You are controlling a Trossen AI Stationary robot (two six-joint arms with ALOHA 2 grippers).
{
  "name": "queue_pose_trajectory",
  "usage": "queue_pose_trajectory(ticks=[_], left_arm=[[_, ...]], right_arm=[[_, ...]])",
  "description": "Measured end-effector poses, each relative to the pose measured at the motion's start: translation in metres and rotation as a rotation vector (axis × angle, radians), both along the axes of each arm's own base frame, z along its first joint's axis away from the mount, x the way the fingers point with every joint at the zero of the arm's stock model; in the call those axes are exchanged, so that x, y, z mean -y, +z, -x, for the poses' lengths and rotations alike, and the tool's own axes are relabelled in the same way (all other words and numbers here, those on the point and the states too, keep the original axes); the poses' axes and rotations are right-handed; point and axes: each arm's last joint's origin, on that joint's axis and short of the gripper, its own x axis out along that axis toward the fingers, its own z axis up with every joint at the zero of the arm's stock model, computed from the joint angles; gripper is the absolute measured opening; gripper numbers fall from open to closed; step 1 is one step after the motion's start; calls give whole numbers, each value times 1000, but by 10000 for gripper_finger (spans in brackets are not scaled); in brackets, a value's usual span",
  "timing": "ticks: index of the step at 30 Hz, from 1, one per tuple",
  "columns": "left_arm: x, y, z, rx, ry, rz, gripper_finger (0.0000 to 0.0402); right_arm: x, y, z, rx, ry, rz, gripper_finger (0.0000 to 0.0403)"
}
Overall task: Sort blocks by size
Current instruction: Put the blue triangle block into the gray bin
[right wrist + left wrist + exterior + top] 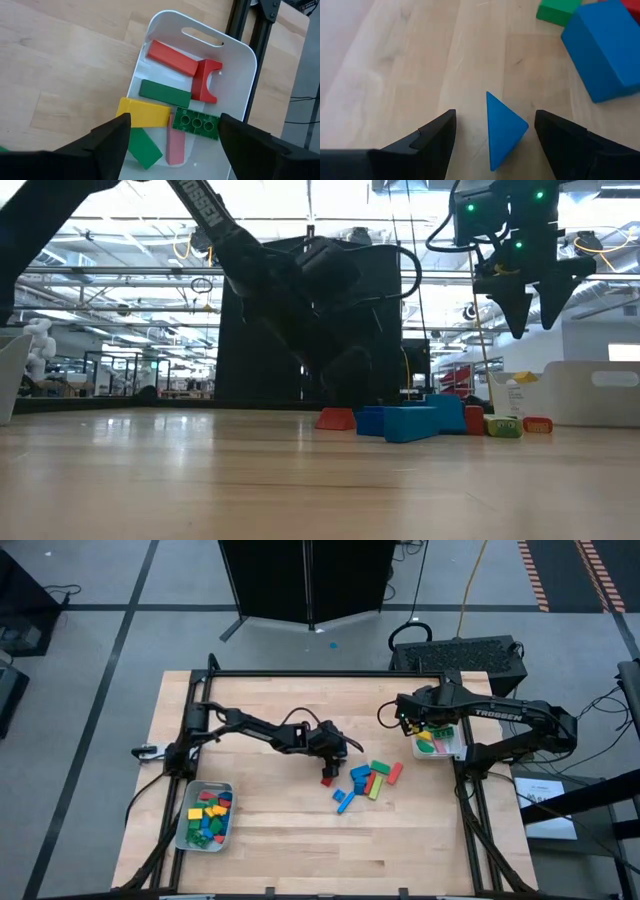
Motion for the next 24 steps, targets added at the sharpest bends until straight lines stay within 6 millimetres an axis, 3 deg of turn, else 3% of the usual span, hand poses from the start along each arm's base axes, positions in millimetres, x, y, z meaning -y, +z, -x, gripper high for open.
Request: queue_pose_trajectory(ticks=[5, 11, 15, 17, 20, 24], left_arm=[[-5, -4, 0, 6, 17, 76, 227], [-4, -5, 0, -1, 8, 89, 73], [-4, 5, 3, -11, -1, 100, 68], [-1, 18, 10, -41, 0, 100, 68], [4, 54, 24, -64, -6, 99, 68], [17, 102, 64, -209, -13, 118, 68]], right_arm=[[0, 0, 0, -3, 8, -2, 290], [0, 0, 0, -3, 8, -2, 290], [0, 0, 0, -1, 10, -1, 290], [0, 0, -1, 0, 18, 0, 290], [1, 0, -2, 7, 33, 2, 290], [2, 0, -5, 33, 38, 16, 290]])
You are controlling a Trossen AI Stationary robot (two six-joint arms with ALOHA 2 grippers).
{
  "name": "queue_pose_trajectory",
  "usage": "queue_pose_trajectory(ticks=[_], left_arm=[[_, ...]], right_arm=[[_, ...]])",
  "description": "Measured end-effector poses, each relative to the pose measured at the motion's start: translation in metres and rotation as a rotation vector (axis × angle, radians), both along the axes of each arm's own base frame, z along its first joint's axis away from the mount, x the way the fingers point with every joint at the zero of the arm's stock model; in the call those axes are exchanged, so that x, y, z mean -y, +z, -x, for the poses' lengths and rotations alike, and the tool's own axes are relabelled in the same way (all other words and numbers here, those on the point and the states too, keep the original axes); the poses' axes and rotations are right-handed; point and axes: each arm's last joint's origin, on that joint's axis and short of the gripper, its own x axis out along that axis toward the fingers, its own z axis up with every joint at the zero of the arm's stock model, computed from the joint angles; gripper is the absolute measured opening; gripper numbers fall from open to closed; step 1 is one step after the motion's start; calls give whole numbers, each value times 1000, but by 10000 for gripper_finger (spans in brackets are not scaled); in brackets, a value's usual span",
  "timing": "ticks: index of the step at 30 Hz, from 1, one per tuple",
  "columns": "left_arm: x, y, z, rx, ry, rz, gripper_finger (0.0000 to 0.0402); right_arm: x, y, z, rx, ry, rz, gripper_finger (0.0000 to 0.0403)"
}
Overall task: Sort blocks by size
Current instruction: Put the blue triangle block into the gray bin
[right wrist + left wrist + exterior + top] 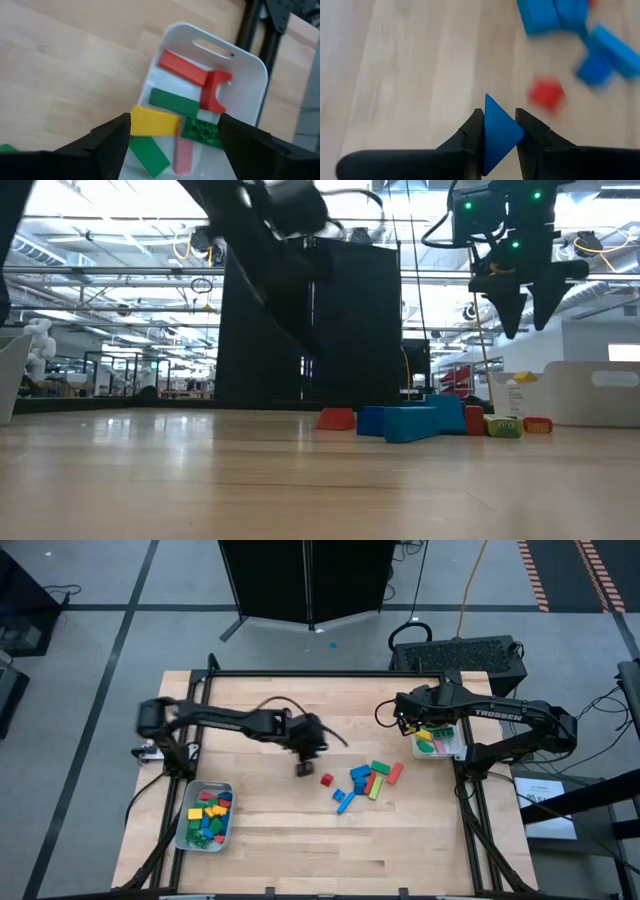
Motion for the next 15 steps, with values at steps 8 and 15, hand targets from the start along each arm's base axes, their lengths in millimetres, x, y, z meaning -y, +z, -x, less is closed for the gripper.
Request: queue_pose_trajectory(ticks=[8, 15], left_arm=[[43, 73, 105, -310, 139, 94, 68], [76, 105, 170, -368, 307, 145, 68]], right_arm=[[4, 1, -12, 96, 70, 40, 290], [6, 2, -17, 144, 94, 61, 290]])
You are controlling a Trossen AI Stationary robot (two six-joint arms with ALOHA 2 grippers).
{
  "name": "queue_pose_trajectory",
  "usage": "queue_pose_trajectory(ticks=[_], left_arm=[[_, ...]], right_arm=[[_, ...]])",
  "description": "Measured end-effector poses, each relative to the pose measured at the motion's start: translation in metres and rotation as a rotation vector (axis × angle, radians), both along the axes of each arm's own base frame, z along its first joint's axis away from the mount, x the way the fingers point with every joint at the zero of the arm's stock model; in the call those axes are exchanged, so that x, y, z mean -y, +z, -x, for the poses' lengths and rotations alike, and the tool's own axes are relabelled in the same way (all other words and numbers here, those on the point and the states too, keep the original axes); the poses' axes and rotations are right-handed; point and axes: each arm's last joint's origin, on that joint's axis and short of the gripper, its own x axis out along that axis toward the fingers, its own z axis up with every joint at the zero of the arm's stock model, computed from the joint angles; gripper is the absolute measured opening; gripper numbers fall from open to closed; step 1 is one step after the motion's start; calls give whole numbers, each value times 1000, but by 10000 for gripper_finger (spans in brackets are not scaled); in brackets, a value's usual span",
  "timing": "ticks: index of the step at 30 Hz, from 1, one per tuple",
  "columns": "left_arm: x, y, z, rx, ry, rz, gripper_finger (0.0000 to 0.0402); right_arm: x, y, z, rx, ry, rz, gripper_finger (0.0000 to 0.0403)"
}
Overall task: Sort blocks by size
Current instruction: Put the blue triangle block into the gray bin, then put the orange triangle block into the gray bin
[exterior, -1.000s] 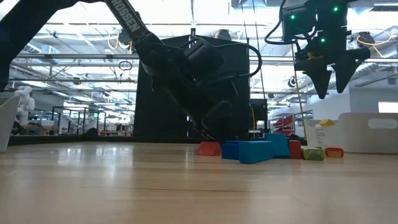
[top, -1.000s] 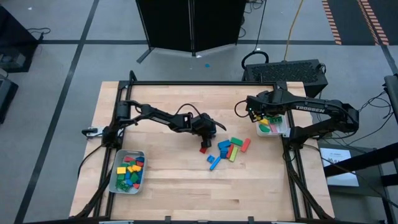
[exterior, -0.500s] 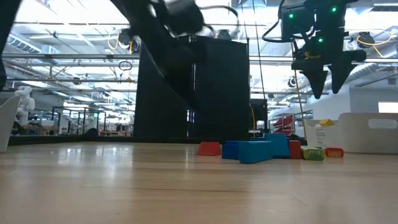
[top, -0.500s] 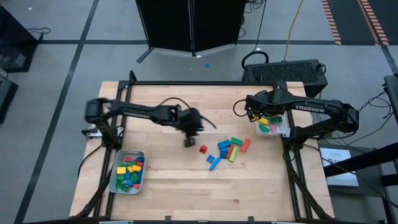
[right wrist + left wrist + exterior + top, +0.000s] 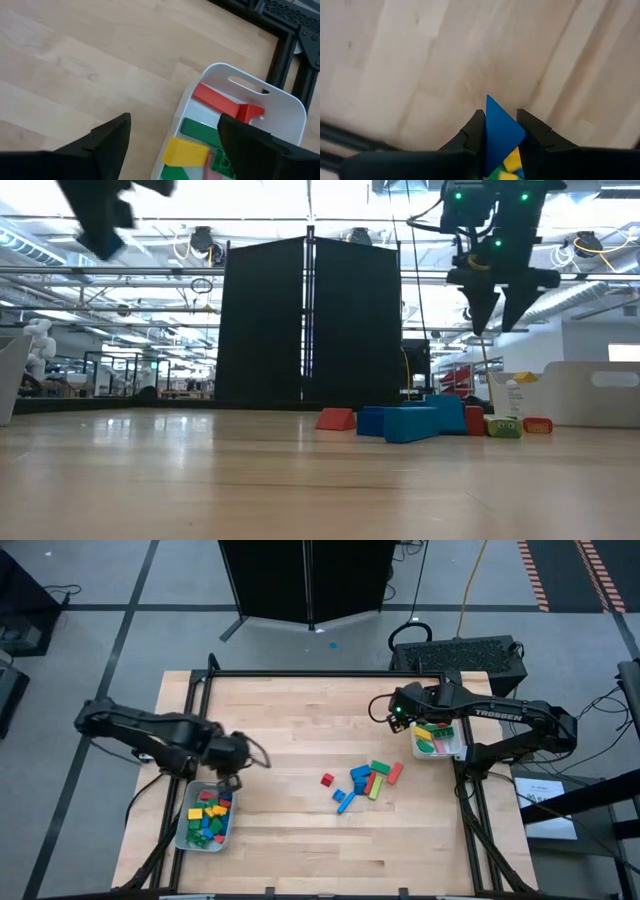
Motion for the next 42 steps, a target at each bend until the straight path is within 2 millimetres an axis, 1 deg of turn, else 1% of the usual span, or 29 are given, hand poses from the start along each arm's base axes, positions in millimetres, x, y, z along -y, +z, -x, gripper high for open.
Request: queue_pose_trajectory(ticks=[2, 4, 9, 13, 16, 18, 22, 24, 26, 28, 30, 32, 35, 37, 39, 42], left_arm=[[7, 2, 12, 7, 43, 21, 68], [14, -1, 22, 3, 82, 41, 68], [30, -17, 42, -75, 116, 88, 68], [43, -32, 50, -154, 81, 133, 68], [51, -37, 53, -161, 54, 157, 70], [53, -37, 54, -159, 58, 165, 98], [55, -37, 55, -162, 99, 172, 192], [55, -37, 55, -164, 122, 176, 231], [55, -37, 55, -170, 126, 182, 260], [54, -37, 54, -156, 129, 168, 277], [53, -37, 50, -76, 150, 114, 284], [49, -35, 39, 71, 175, 39, 285], [37, -33, 19, 301, 253, -161, 286], [28, -32, 3, 420, 296, -301, 286], [21, -34, -17, 495, 293, -398, 286], [10, -41, -49, 592, 323, -422, 287]], right_arm=[[0, 0, 0, 0, 7, 2, 290], [0, 0, 0, -5, 17, 2, 290], [0, 0, 0, -5, 18, -3, 290], [0, 0, 0, -6, 18, -3, 290], [0, 0, 0, -13, 32, -2, 290], [0, 0, 0, -18, 43, -1, 290], [0, 0, 0, -17, 40, -1, 290], [0, 0, 0, -17, 40, -1, 290], [0, 0, 0, -17, 40, -1, 290], [0, 0, 0, -17, 41, -1, 290], [0, 0, 0, -17, 40, -1, 290], [0, 0, 0, -17, 40, -1, 290], [0, 0, 0, -15, 40, 0, 290], [0, 0, -1, -10, 41, 2, 290], [0, 0, -2, -7, 49, 6, 290], [1, 1, -2, -5, 61, 10, 290]])
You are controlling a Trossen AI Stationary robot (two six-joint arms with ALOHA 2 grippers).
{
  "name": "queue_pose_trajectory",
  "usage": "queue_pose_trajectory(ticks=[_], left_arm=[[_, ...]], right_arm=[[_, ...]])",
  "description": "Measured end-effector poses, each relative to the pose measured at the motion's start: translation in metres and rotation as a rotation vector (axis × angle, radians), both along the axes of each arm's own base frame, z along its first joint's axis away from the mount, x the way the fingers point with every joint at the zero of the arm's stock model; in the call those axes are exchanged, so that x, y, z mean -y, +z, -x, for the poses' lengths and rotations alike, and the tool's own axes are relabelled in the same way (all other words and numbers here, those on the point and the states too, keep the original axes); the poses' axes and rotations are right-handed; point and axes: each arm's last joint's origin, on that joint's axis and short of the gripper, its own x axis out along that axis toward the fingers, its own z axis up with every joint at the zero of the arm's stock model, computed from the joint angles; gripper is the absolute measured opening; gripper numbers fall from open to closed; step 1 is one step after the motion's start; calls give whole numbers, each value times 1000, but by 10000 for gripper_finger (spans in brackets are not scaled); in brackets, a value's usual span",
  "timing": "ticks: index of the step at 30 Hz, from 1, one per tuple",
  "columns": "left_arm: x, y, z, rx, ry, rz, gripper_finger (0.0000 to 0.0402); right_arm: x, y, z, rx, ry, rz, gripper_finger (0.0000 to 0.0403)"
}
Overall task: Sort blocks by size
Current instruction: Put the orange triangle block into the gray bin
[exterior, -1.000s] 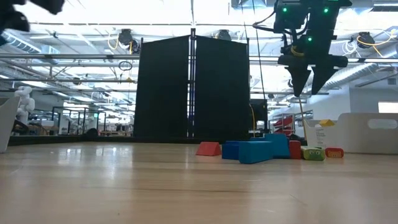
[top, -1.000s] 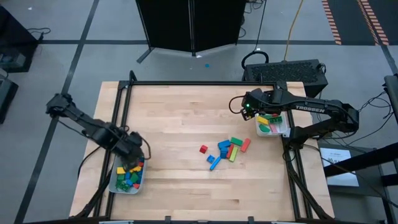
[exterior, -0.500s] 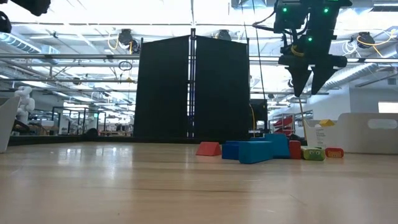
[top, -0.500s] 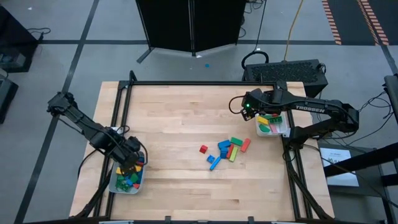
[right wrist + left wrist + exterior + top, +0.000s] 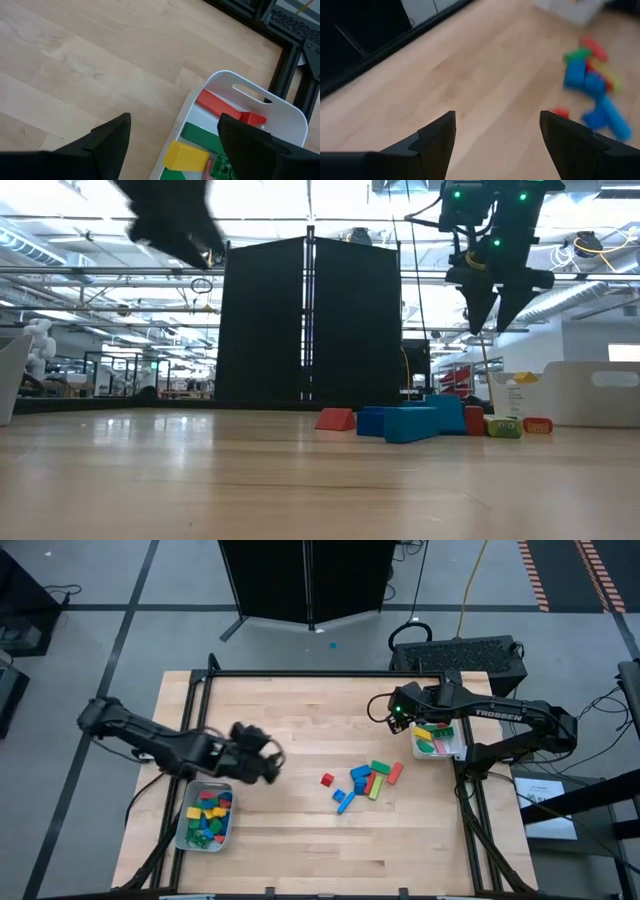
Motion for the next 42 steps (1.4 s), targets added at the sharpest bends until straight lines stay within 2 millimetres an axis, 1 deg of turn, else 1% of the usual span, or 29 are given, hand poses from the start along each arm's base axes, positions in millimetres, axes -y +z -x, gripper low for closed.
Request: queue_pose_trajectory(ticks=[3, 6, 10, 12, 15, 19, 22, 28, 31, 36, 42], left_arm=[[-8, -15, -29, 86, 63, 24, 287], [-11, -36, -49, 68, 97, -2, 287], [-6, -69, -69, 44, 136, 32, 287], [0, -84, -77, 34, 134, 45, 287], [7, -99, -88, 33, 127, 47, 287], [12, -110, -103, 101, 156, 72, 287], [17, -120, -111, 95, 167, 53, 287], [23, -131, -131, 84, 169, 41, 287], [27, -132, -138, 95, 164, 47, 287], [27, -137, -142, 96, 183, 58, 287], [37, -150, -141, 103, 205, 96, 287]], right_arm=[[0, 0, 0, 2, 2, 2, 290], [0, 0, 0, 1, 1, 4, 290], [0, 0, 0, -5, 12, 6, 290], [0, 0, 0, -11, 23, 7, 290], [0, 0, 0, -13, 30, 9, 290], [0, 0, 0, -22, 46, 13, 290], [0, 0, 0, -23, 48, 14, 290], [0, 0, 0, -38, 77, 17, 290], [0, 0, -1, -43, 88, 19, 290], [1, 1, -2, -36, 100, 26, 290], [2, 1, -4, -21, 115, 36, 290]])
